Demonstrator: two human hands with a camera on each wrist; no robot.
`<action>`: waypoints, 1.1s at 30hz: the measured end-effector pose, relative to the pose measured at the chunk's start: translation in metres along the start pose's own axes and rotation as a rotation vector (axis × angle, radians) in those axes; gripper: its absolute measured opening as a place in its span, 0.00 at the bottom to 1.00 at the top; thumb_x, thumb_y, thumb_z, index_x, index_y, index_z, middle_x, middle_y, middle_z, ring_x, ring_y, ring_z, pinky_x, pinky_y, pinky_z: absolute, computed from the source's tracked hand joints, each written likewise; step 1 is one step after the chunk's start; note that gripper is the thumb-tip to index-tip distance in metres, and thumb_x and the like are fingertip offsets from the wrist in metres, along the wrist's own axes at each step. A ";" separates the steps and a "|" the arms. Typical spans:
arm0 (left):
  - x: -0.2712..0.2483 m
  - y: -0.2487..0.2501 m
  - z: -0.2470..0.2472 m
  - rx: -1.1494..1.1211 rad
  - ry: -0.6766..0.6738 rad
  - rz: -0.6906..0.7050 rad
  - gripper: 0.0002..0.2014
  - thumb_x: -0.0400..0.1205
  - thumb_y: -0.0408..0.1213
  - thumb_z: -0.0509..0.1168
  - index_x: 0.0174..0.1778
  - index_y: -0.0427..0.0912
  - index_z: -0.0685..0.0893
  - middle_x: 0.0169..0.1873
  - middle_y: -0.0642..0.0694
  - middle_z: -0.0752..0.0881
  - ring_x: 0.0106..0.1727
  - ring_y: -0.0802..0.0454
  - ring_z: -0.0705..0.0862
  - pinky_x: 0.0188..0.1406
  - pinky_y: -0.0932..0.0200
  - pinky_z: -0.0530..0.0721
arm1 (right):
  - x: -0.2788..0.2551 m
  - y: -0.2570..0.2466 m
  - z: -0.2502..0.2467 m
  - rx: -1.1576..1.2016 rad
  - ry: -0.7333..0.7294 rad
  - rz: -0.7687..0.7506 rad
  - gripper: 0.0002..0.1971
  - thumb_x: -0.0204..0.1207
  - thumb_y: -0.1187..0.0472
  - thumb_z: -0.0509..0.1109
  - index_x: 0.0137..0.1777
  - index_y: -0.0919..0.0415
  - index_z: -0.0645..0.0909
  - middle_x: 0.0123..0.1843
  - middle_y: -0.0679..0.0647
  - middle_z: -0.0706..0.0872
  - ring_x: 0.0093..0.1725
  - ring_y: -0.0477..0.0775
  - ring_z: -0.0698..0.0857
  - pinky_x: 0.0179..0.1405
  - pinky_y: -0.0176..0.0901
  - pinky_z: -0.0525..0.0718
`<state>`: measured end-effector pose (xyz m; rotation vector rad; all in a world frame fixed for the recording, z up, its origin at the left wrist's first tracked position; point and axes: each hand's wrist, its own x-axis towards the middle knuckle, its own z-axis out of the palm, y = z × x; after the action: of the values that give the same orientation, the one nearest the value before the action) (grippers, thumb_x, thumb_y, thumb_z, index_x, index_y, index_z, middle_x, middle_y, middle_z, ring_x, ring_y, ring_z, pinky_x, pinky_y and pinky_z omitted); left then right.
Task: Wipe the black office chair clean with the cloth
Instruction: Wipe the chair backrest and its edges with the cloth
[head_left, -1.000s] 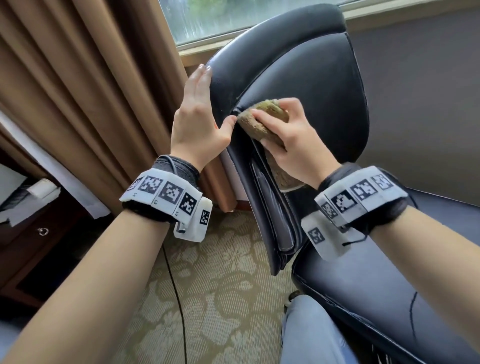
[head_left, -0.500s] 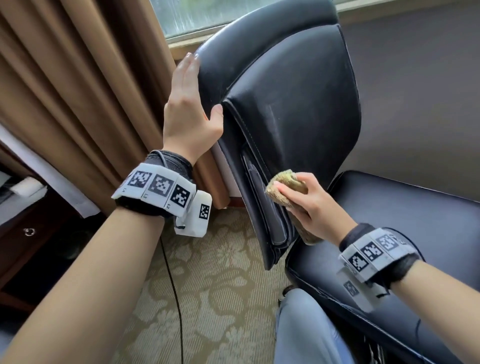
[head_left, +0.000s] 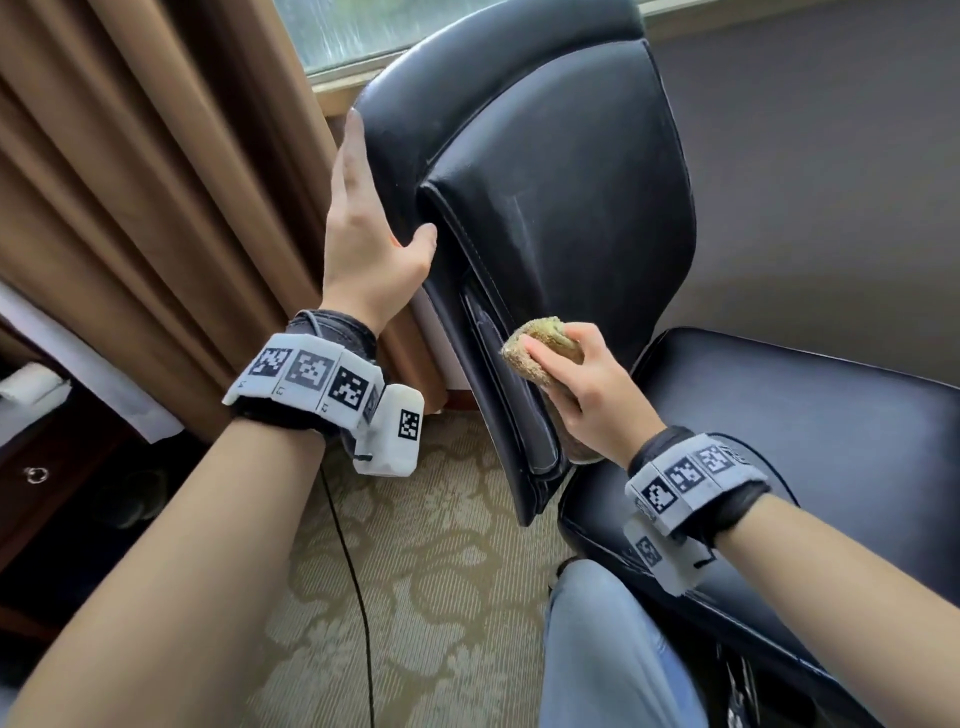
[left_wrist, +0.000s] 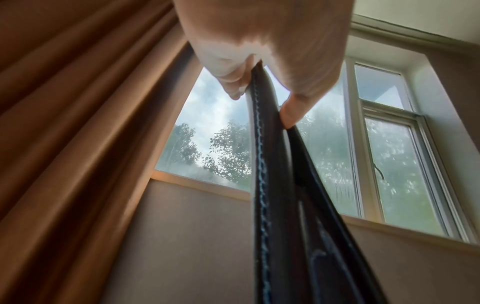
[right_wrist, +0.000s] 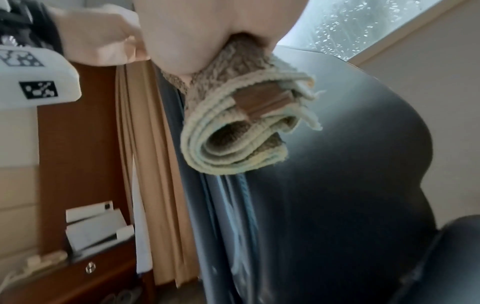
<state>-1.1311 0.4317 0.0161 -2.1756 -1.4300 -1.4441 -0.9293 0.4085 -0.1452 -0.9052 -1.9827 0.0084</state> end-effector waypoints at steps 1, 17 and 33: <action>0.000 0.000 0.000 0.006 -0.009 0.003 0.42 0.72 0.30 0.69 0.79 0.26 0.53 0.77 0.32 0.63 0.79 0.42 0.62 0.74 0.76 0.51 | -0.010 0.005 0.000 -0.007 -0.030 -0.007 0.20 0.77 0.63 0.59 0.69 0.63 0.76 0.60 0.68 0.74 0.56 0.66 0.78 0.58 0.51 0.81; 0.003 -0.002 0.002 0.043 -0.004 0.027 0.42 0.71 0.29 0.69 0.78 0.24 0.54 0.73 0.31 0.66 0.76 0.39 0.66 0.67 0.85 0.51 | -0.008 0.009 -0.001 -0.029 -0.035 -0.017 0.20 0.79 0.60 0.56 0.70 0.60 0.72 0.61 0.64 0.71 0.56 0.63 0.77 0.58 0.48 0.81; 0.004 -0.001 0.004 0.054 -0.005 -0.011 0.43 0.72 0.29 0.68 0.79 0.26 0.52 0.74 0.34 0.65 0.76 0.43 0.66 0.65 0.86 0.52 | -0.032 0.024 -0.001 -0.163 -0.109 -0.060 0.20 0.77 0.61 0.56 0.69 0.54 0.73 0.61 0.60 0.70 0.50 0.67 0.81 0.34 0.54 0.88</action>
<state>-1.1295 0.4370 0.0170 -2.1434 -1.4675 -1.3876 -0.9049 0.4068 -0.1768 -0.9659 -2.1352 -0.1432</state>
